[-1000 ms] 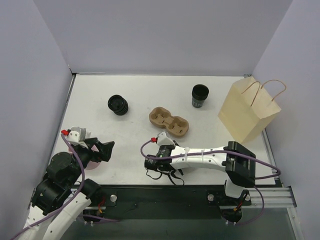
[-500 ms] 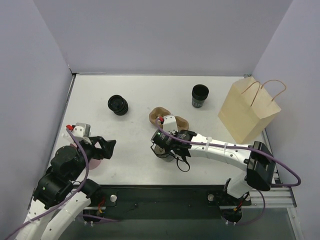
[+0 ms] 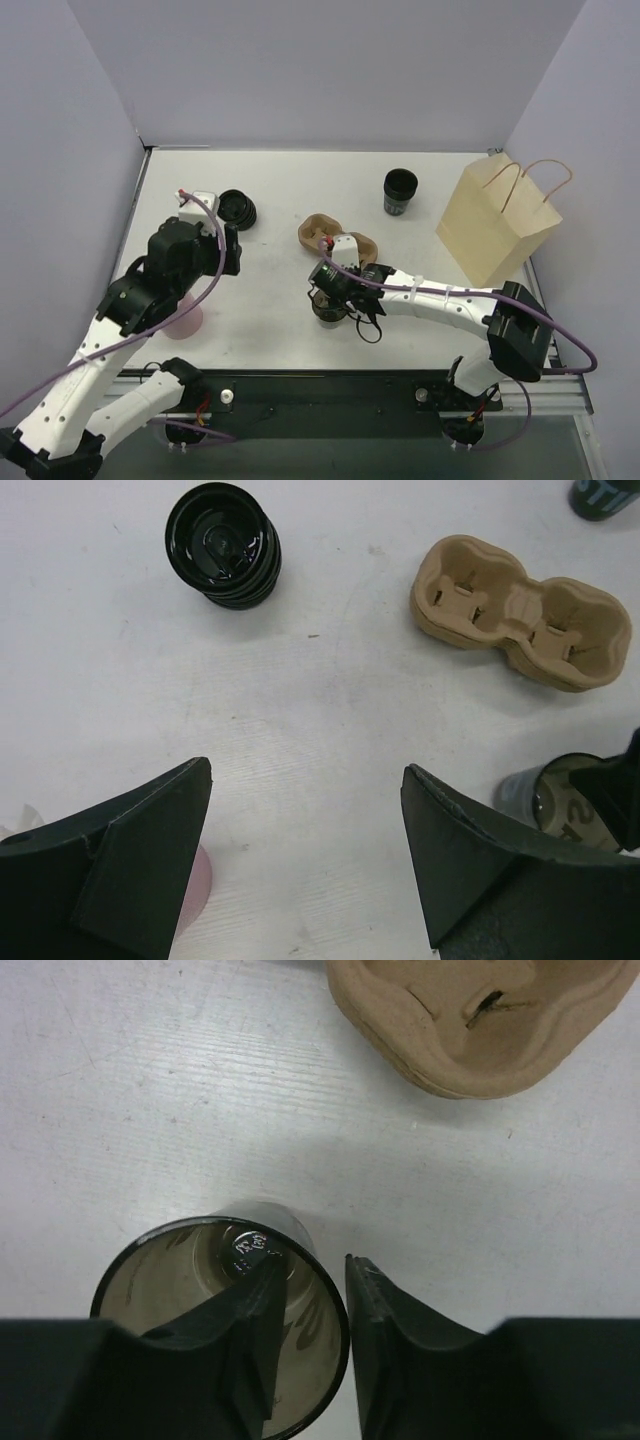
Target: Pack the takeout coffee
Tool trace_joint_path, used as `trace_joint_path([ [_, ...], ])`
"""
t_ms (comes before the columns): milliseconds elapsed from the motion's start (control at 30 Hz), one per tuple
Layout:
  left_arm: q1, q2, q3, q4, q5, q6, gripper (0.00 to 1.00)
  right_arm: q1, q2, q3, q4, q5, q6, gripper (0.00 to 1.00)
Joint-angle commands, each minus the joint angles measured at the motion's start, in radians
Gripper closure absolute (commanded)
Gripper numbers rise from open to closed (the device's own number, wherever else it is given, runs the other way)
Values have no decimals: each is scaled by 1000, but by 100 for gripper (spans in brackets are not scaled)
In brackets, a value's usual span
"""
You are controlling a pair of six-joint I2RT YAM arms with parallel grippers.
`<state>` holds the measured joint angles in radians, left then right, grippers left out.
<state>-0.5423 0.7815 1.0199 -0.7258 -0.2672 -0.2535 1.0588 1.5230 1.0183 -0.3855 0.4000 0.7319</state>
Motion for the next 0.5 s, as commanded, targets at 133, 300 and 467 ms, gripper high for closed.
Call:
trace_joint_path([
  [133, 41, 349, 250, 34, -113, 65, 15, -8, -216, 23, -88, -9, -84, 55],
  [300, 142, 565, 351, 72, -21, 51, 21, 3, -323, 29, -113, -32, -149, 53],
  [467, 186, 743, 434, 144, 42, 79, 23, 33, -400, 20, -124, 0, -187, 53],
])
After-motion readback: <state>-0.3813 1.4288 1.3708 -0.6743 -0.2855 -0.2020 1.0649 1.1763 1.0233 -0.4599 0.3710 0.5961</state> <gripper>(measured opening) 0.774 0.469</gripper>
